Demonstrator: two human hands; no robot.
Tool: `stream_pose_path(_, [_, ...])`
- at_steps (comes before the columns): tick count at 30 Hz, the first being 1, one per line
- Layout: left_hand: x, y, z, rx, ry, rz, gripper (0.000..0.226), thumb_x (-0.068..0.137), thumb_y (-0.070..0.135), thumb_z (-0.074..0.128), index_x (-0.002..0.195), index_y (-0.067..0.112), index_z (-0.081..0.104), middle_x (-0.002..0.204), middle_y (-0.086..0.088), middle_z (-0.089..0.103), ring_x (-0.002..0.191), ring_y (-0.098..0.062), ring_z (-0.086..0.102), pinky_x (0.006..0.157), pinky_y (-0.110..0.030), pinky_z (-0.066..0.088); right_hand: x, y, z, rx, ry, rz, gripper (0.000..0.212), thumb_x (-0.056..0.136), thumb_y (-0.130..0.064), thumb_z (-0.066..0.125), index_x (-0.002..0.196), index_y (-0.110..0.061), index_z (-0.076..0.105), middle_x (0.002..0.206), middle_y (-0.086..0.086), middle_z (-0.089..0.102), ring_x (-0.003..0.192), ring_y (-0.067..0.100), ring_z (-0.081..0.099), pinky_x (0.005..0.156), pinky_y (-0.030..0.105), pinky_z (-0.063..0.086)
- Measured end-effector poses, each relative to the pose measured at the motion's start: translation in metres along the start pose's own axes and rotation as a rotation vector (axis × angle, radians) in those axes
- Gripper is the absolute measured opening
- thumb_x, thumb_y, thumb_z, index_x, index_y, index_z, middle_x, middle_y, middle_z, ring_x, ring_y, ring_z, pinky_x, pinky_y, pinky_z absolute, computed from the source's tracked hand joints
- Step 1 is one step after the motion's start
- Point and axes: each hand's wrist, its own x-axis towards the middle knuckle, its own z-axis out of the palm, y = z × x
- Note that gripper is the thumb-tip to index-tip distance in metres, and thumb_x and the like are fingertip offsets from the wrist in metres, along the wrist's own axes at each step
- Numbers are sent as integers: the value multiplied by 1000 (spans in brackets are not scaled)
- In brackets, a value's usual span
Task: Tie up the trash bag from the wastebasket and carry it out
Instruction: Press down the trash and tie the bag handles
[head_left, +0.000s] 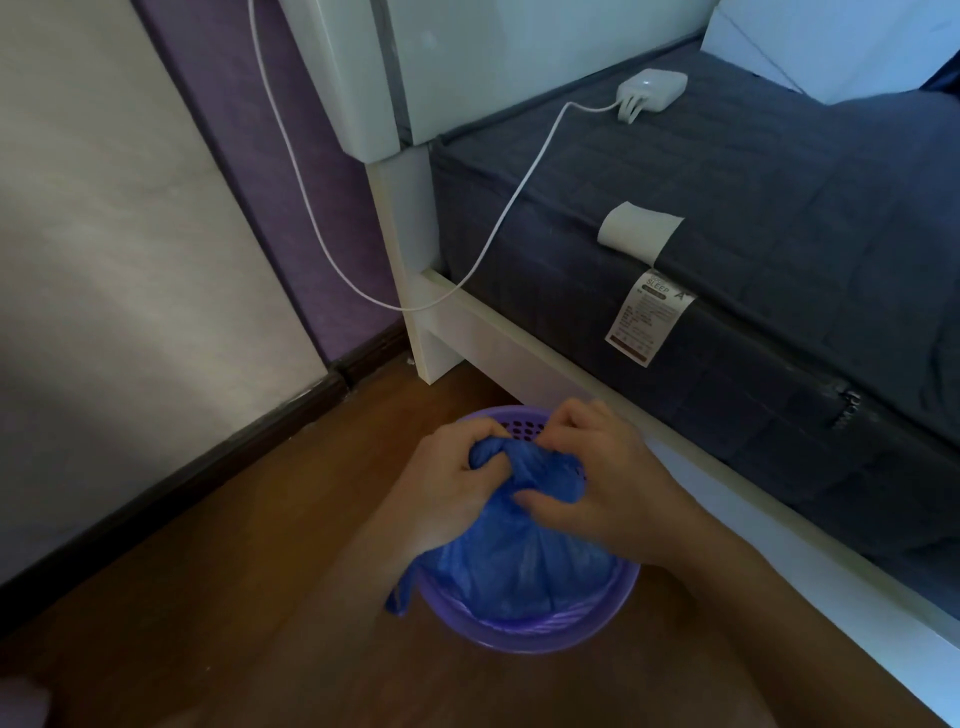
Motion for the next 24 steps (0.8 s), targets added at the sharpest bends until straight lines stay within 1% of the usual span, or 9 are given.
stream_pose_path(2, [1,1,3,-125,-20,-80,9,92,14,62,91,11,70,82,-17,70,71,-31,65,67,-47,54,0,4,-2,43,3,28,18,78,-49,58,77,-31,58,86,-17,48,83,4,51,72,29,45])
stream_pose_path(5, [1,2,6,-431,-67,-216,11,94,8,60,96,1,68,69,-8,67,59,-16,62,54,-28,51,0,9,-5,56,6,117,12,82,-37,62,74,-34,54,88,-13,49,80,4,53,67,24,44])
stream_pose_path(9, [-5,8,12,-805,-168,-427,23,94,11,59,113,-2,65,61,-2,59,43,-7,54,39,-15,43,4,10,-3,74,63,205,6,82,-32,64,79,-28,68,86,-14,48,78,7,55,66,33,51])
stream_pose_path(11, [-6,6,14,-977,-222,-445,27,93,14,60,113,-3,64,58,-1,51,36,-4,40,32,-13,28,6,12,-5,64,45,214,11,84,-30,64,83,-27,74,83,-14,49,75,7,54,66,33,50])
stream_pose_path(13, [-8,4,17,-1078,-310,-437,25,94,18,58,112,1,63,54,2,48,35,-2,31,35,-14,17,8,14,-5,69,-4,213,10,85,-28,65,81,-27,74,81,-13,49,72,5,52,65,31,47])
stream_pose_path(17, [-14,-1,22,-1284,-547,-404,24,98,23,54,111,4,59,51,3,43,39,-4,25,37,-13,22,8,17,4,78,-110,207,14,88,-26,66,80,-37,63,84,-16,45,76,7,50,66,21,38])
stream_pose_path(18, [-13,-2,23,-1291,-548,-414,24,97,24,55,110,4,59,50,3,41,40,-4,23,37,-13,23,8,17,6,48,-113,197,9,90,-26,65,89,-35,66,85,-17,44,76,5,48,66,19,36])
stream_pose_path(20, [-12,-1,24,-1291,-488,-458,24,96,25,57,107,4,60,50,3,38,39,-5,22,36,-13,23,6,15,2,61,-90,182,25,89,-23,65,113,-32,64,94,-17,48,77,0,49,68,18,40])
stream_pose_path(24, [-9,-3,21,-1250,-351,-521,24,94,28,58,99,5,63,50,2,31,36,-4,27,35,-13,22,0,11,-11,359,-36,74,34,79,-17,71,108,-29,57,101,-14,61,93,5,62,72,23,55])
